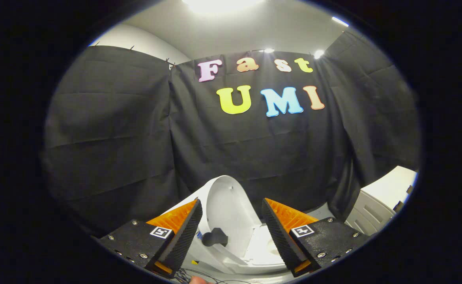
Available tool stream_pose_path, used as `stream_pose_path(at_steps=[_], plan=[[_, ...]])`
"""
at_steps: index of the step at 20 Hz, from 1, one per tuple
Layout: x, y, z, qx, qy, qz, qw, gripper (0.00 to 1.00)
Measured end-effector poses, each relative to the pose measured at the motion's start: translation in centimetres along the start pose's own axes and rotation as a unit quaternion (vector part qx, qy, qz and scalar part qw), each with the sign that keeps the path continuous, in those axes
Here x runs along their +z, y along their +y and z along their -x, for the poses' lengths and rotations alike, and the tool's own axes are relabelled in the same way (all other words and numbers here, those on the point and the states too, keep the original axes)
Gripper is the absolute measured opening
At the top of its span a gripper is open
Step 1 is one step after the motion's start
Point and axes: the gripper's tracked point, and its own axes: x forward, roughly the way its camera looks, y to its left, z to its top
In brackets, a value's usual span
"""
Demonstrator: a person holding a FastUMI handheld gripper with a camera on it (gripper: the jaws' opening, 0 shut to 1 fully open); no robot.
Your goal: Open the toilet lid.
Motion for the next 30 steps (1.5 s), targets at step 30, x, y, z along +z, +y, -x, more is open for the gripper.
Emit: stream_pose_path(at_steps=[30], plan=[[3.7, -27.8, 10.8, -0.103, -0.061, -0.010, 0.993, 0.94]])
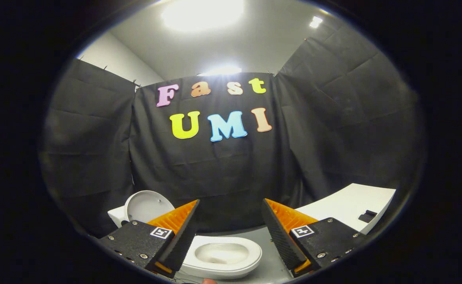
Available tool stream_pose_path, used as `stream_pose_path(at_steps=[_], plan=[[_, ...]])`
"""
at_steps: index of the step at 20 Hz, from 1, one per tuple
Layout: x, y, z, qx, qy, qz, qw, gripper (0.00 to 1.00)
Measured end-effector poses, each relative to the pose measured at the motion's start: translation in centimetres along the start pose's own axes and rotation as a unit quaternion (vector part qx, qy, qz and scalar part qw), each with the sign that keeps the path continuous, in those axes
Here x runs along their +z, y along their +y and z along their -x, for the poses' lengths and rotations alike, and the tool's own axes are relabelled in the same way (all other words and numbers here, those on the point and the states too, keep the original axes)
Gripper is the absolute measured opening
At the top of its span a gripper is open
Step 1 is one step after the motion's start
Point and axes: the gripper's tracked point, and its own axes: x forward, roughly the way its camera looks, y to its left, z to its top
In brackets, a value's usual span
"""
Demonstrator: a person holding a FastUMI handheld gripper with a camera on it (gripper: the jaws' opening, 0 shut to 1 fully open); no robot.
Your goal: Open the toilet lid.
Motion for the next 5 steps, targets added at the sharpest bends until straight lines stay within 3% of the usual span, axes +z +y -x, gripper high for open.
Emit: stream_pose_path(at_steps=[5], plan=[[-0.5, -1.4, 0.5, -0.015, -0.002, 0.003, 1.000, 0.94]])
